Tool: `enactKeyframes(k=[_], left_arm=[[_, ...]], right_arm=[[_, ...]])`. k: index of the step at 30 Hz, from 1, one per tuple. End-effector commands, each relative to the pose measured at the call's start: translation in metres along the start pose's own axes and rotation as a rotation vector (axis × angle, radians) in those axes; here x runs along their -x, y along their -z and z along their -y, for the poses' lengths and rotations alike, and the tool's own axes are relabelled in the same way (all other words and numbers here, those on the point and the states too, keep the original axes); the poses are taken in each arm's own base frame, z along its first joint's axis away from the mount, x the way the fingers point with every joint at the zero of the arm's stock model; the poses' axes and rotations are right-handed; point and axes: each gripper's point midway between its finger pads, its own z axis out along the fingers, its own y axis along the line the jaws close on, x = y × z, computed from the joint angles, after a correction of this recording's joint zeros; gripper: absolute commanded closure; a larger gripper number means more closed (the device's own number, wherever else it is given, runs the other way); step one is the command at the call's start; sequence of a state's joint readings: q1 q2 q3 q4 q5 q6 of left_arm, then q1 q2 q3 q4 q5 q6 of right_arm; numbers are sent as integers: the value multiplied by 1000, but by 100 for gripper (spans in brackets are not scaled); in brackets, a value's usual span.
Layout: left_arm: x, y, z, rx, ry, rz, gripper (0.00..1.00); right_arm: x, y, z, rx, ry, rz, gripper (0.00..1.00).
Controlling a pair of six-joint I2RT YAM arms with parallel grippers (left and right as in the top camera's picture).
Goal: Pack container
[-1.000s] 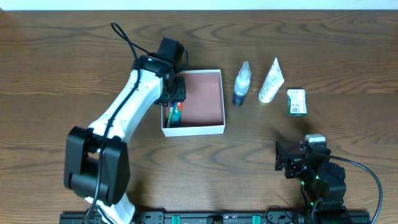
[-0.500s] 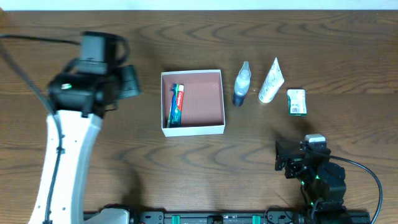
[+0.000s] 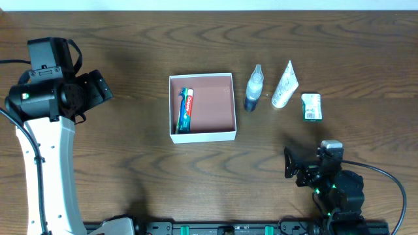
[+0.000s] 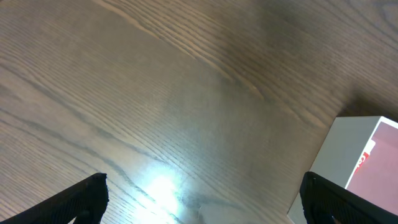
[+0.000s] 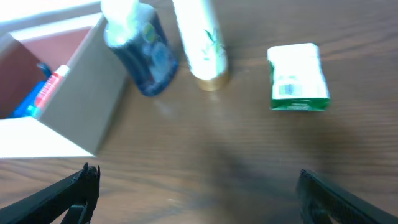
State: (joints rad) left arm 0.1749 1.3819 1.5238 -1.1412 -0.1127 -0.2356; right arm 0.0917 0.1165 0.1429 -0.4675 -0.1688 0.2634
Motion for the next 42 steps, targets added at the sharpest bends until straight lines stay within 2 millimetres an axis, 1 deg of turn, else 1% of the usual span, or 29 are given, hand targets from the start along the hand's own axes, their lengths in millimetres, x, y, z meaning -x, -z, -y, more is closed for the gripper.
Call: enactKeyframes(k=[1, 3, 6, 8, 10, 12, 15, 17, 18, 20, 23, 26, 27, 28, 30, 32, 36, 39, 41, 42], left_arm=[[2, 3, -4, 14, 3, 11, 2], [2, 3, -4, 14, 3, 11, 2], [2, 3, -4, 14, 3, 11, 2], [2, 3, -4, 14, 3, 11, 2], [2, 3, -4, 14, 3, 11, 2], [2, 3, -4, 14, 3, 11, 2], [2, 3, -4, 14, 3, 11, 2], [2, 3, -4, 14, 3, 11, 2], [2, 3, -4, 14, 3, 11, 2], [2, 3, -4, 14, 3, 11, 2], [2, 3, -4, 14, 3, 11, 2], [2, 3, -4, 14, 3, 11, 2], [2, 3, -4, 14, 3, 11, 2], [2, 3, -4, 14, 3, 11, 2], [2, 3, -4, 14, 3, 11, 2], [2, 3, -4, 14, 3, 11, 2], [2, 3, -4, 14, 3, 11, 2], [2, 3, -4, 14, 3, 11, 2], [2, 3, -4, 14, 3, 11, 2], [2, 3, -4, 14, 3, 11, 2]], right_arm=[[21, 5, -26, 138, -69, 61, 1], [48, 14, -38, 187, -65, 139, 1], [93, 34, -48, 184, -62, 230, 1], [119, 44, -47, 124, -15, 247, 1], [138, 48, -42, 40, 55, 221, 1], [154, 47, -27, -90, 78, 148, 1], [169, 39, -10, -233, 93, 6, 1], [173, 28, -7, -259, 125, -98, 1], [173, 18, -7, -259, 127, -161, 1], [171, 3, -11, -237, 115, -255, 1], [165, -23, 0, -256, 87, -358, 1], [149, -49, 32, -323, 33, -449, 1], [142, -55, 44, -346, 9, -479, 1], [133, -62, 59, -377, -29, -517, 1], [118, -70, 82, -418, -77, -574, 1], [101, -81, 98, -439, -99, -636, 1], [69, -105, 114, -437, -86, -737, 1], [50, -124, 124, -436, -90, -775, 1], [38, -138, 127, -411, -90, -792, 1], [31, -145, 126, -376, -86, -804, 1]])
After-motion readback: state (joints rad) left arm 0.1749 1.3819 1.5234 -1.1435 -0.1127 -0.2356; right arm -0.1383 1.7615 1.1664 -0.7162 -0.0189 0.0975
